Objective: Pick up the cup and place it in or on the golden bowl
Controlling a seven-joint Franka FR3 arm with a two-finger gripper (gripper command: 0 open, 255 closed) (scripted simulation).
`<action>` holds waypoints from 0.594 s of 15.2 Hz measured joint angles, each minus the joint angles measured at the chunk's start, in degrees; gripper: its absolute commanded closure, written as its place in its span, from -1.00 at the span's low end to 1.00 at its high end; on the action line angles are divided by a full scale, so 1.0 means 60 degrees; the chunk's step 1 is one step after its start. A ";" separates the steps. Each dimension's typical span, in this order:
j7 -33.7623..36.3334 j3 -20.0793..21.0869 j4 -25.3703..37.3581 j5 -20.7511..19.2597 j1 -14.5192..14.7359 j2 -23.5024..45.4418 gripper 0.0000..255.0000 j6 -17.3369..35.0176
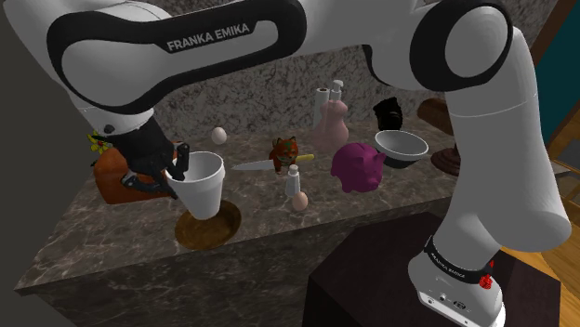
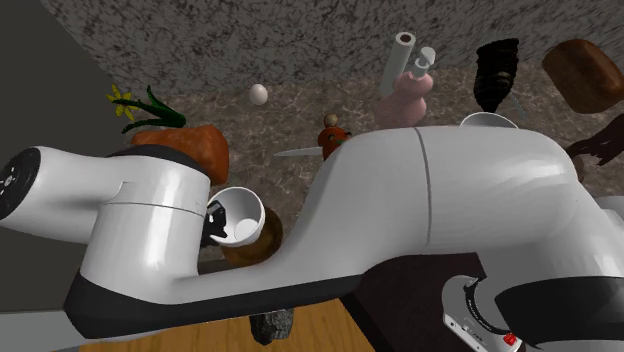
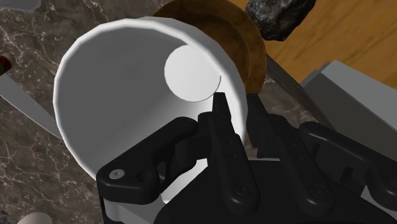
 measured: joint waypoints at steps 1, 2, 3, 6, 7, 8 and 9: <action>0.0023 -0.0005 -0.0068 -0.0013 0.0002 0.0036 1.00 0.0099; 0.0043 -0.0003 -0.0241 -0.0008 -0.0028 0.0007 1.00 0.0238; 0.0053 -0.0014 -0.0326 -0.0024 -0.0040 0.0043 1.00 0.0358; 0.0101 -0.0025 -0.0704 -0.0039 -0.0101 0.0041 1.00 0.0722; 0.0129 -0.0033 -0.0831 -0.0053 -0.0113 0.0064 1.00 0.0867; 0.0146 -0.0039 -0.0875 -0.0066 -0.0110 0.0097 1.00 0.0938; 0.0156 -0.0041 -0.0902 -0.0073 -0.0107 0.0112 1.00 0.0978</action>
